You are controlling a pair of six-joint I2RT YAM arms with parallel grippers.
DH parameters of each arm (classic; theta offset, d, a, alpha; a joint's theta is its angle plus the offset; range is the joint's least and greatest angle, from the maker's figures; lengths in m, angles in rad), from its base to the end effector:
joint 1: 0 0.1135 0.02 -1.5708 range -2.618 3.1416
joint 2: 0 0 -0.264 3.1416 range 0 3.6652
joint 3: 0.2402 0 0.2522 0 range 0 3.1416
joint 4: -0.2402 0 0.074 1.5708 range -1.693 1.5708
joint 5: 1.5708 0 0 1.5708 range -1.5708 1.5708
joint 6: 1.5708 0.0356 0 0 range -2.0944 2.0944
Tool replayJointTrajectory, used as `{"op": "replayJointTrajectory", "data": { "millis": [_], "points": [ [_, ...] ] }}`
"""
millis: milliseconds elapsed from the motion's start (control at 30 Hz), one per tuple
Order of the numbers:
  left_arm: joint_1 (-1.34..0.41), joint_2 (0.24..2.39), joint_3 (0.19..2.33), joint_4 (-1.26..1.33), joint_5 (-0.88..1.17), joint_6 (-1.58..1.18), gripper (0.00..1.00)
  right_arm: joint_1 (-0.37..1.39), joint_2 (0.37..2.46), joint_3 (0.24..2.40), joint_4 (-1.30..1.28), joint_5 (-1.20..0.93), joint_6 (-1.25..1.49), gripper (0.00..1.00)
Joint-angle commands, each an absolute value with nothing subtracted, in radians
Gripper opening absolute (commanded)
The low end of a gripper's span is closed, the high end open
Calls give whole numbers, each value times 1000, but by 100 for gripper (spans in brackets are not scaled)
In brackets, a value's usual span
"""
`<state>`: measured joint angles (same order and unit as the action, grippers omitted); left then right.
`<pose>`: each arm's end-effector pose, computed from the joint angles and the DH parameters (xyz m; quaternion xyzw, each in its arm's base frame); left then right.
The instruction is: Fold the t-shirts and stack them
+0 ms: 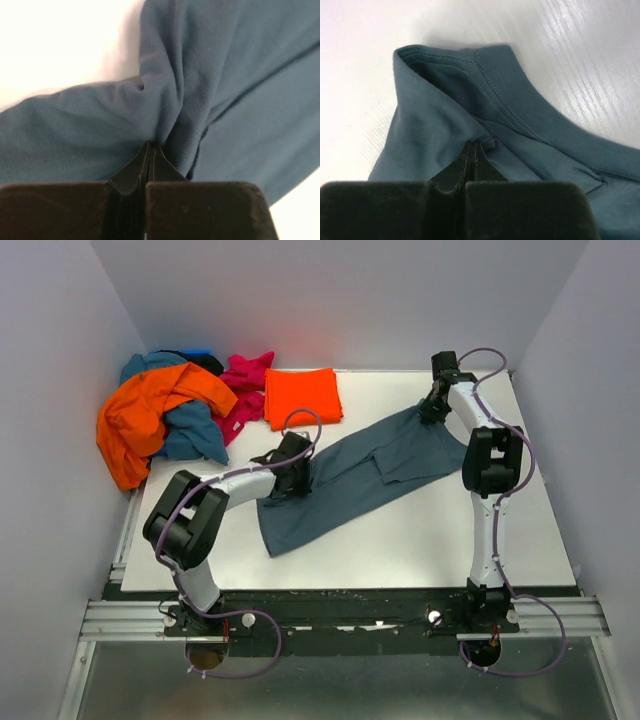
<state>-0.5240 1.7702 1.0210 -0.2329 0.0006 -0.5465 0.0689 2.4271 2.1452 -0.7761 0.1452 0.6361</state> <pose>0.3060 -0.1768 0.1582 -0.0107 0.9569 -0.1482 0.2494 0.5241 0.0310 0.1808 0.2876 0.9211 0.0215 0.2616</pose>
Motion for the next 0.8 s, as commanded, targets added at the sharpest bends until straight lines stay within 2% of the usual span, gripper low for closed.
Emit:
{"op": "replayJointTrajectory", "data": {
  "millis": [0,167,267,433,500,533,600,767],
  "points": [
    [-630,1752,867,-330,100,-696,0,68,2447,2193,-837,189,644,3],
    [-736,1674,755,-270,62,-804,0,51,2456,2241,-888,221,631,7],
    [-736,1596,694,-284,9,-828,0,34,2470,2243,-868,146,594,11],
    [-805,1484,568,-161,81,-986,0,26,2528,2329,-916,48,574,14],
    [-863,1435,526,-109,55,-1073,3,26,2504,2283,-890,34,577,21],
    [-888,1410,508,-91,32,-1109,4,26,2476,2251,-870,41,577,29],
    [-923,1344,483,-81,-27,-1163,10,25,2409,2169,-813,58,569,41],
    [-898,1223,553,-255,-147,-1080,35,26,2245,2048,-764,100,542,42]
  ]
}}
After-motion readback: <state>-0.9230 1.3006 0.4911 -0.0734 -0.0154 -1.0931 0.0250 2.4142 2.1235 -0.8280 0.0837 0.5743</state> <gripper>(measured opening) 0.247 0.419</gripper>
